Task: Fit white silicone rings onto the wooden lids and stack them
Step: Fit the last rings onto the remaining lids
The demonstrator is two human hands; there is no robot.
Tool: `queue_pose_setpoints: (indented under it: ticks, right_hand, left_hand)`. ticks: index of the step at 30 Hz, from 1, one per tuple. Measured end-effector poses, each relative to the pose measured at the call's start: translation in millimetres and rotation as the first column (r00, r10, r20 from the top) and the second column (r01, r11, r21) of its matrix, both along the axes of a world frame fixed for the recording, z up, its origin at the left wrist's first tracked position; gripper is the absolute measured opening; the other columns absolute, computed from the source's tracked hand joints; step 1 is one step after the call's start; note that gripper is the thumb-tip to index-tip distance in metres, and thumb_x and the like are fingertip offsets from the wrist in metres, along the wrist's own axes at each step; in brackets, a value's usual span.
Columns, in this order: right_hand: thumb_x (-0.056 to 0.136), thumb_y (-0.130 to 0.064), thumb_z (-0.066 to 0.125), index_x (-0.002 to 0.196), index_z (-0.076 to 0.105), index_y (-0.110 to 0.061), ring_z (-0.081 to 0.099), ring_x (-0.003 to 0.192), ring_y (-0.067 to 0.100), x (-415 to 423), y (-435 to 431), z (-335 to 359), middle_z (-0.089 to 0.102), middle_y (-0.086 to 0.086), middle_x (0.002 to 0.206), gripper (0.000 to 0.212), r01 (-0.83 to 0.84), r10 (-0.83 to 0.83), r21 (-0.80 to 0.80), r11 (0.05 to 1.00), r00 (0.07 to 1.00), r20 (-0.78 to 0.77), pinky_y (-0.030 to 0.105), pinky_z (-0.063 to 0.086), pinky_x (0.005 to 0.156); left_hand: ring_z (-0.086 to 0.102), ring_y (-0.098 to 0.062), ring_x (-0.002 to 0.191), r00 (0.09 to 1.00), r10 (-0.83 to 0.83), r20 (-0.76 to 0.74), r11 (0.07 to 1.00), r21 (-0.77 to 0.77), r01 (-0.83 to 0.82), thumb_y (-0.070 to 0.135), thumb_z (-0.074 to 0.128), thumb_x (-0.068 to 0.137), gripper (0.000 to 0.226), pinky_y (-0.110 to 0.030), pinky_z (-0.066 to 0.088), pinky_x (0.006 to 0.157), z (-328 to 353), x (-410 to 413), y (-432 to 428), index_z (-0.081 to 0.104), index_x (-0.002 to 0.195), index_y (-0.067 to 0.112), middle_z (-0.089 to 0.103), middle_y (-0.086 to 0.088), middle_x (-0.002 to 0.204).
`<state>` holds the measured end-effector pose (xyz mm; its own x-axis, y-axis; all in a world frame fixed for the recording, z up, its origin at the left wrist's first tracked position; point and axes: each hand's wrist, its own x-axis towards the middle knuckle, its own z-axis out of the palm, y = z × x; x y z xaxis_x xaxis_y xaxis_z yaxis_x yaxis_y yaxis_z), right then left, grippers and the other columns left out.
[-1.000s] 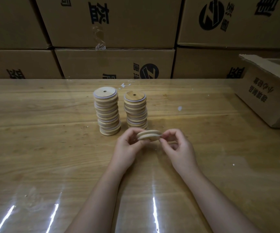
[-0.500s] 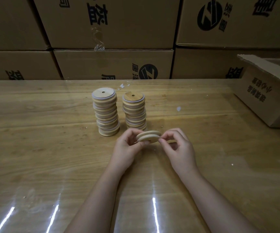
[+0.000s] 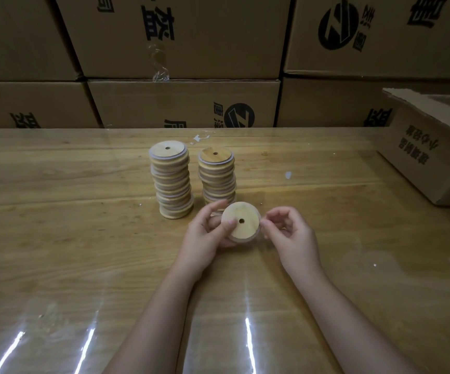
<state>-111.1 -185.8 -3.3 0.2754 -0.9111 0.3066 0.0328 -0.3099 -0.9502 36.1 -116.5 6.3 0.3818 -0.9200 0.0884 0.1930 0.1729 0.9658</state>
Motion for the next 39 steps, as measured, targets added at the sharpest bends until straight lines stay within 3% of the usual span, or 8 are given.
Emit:
queue_pose_setpoints:
  ticks: [3, 8, 13, 18, 22, 27, 33, 39]
  right_hand:
    - [0.082, -0.006, 0.068, 0.085, 0.06, -0.026, 0.058, 0.074, 0.009, 1.5, 0.7, 1.0, 0.064, -0.007, 0.082, 0.022, -0.041, 0.042, 0.024, 0.999, 0.998, -0.043, 0.023, 0.049, 0.068]
    - [0.084, -0.012, 0.066, 0.104, 0.064, -0.027, 0.062, 0.084, 0.002, 0.5, 7.5, 7.9, 0.069, -0.009, 0.096, 0.025, -0.257, 0.259, 0.044, 0.965, 0.964, -0.053, 0.029, 0.054, 0.074]
    - [0.083, -0.009, 0.066, 0.095, 0.066, -0.024, 0.063, 0.081, 0.004, 1.0, 9.4, 8.9, 0.069, -0.002, 0.089, 0.019, -0.298, 0.301, 0.099, 0.949, 0.954, -0.011, 0.023, 0.053, 0.071]
    - [0.083, -0.016, 0.065, 0.088, 0.062, -0.02, 0.061, 0.074, 0.005, 2.9, 7.8, 5.7, 0.067, 0.002, 0.083, 0.007, -0.274, 0.28, 0.13, 0.953, 0.96, -0.029, 0.022, 0.052, 0.067]
    - [0.084, -0.02, 0.062, 0.087, 0.061, -0.018, 0.063, 0.067, 0.003, 2.6, 6.3, 5.1, 0.067, -0.004, 0.072, 0.004, -0.263, 0.268, 0.142, 0.954, 0.963, -0.02, 0.018, 0.052, 0.06]
    - [0.076, -0.032, 0.06, 0.093, 0.06, -0.016, 0.064, 0.065, 0.001, 2.6, 7.3, 9.8, 0.07, -0.009, 0.067, 0.024, -0.305, 0.31, 0.167, 0.938, 0.951, -0.006, 0.016, 0.051, 0.059]
    - [0.086, -0.005, 0.061, 0.104, 0.056, -0.018, 0.063, 0.068, -0.001, -0.6, 5.7, 10.8, 0.072, -0.009, 0.077, 0.023, -0.307, 0.313, 0.227, 0.924, 0.95, 0.006, 0.014, 0.047, 0.056]
    - [0.086, -0.002, 0.06, 0.107, 0.058, -0.013, 0.063, 0.066, 0.006, -4.1, -0.3, 23.2, 0.069, 0.002, 0.078, 0.024, -0.141, 0.071, 0.363, 0.921, 0.977, 0.2, 0.017, 0.052, 0.058]
  left_hand:
    - [0.068, -0.015, 0.07, 0.998, 0.061, -0.01, 0.998, 0.031, -0.06, 0.007, 0.059, 0.088, 0.028, -0.027, 0.056, 0.055, 0.9, 3.1, 0.0, 0.052, 0.114, 0.016, 0.072, -0.004, 0.077]
    - [0.064, -0.016, 0.052, 0.989, 0.147, -0.021, 0.984, 0.108, -0.144, 0.018, 0.057, 0.091, 0.019, -0.021, 0.049, 0.038, 3.4, 4.1, -1.3, 0.054, 0.107, 0.008, 0.067, -0.01, 0.077]
    - [0.04, -0.015, 0.024, 0.981, 0.163, 0.107, 0.977, 0.12, -0.176, 0.027, 0.043, 0.099, 0.034, -0.016, 0.028, 0.027, 4.4, 0.8, -2.1, 0.053, 0.095, -0.005, 0.052, -0.009, 0.042]
    - [0.039, -0.017, 0.023, 0.971, 0.155, 0.185, 0.968, 0.17, -0.187, 0.03, 0.033, 0.101, 0.039, -0.016, 0.026, 0.027, 4.5, -3.0, -4.0, 0.054, 0.088, -0.001, 0.051, -0.008, 0.037]
    - [0.041, -0.017, 0.024, 0.97, 0.136, 0.2, 0.965, 0.194, -0.175, 0.032, 0.03, 0.102, 0.04, -0.016, 0.028, 0.028, 3.5, -6.0, -6.1, 0.052, 0.09, 0.001, 0.051, -0.007, 0.037]
    - [0.046, -0.017, 0.027, 0.965, 0.17, 0.199, 0.96, 0.186, -0.208, 0.033, 0.034, 0.101, 0.039, -0.017, 0.03, 0.028, 1.5, -6.7, -8.4, 0.052, 0.09, 0.0, 0.053, -0.01, 0.045]
    - [0.047, -0.012, 0.031, 0.946, 0.2, 0.256, 0.974, 0.056, -0.221, 0.025, 0.046, 0.098, 0.014, -0.016, 0.032, 0.031, -2.5, -8.1, -5.8, 0.052, 0.089, 0.016, 0.059, 0.002, 0.059]
    - [0.047, -0.012, 0.033, 0.943, 0.156, 0.295, 0.983, 0.05, -0.178, 0.017, 0.044, 0.098, 0.018, -0.016, 0.032, 0.036, -5.6, -6.0, -5.6, 0.054, 0.083, 0.016, 0.059, 0.0, 0.048]
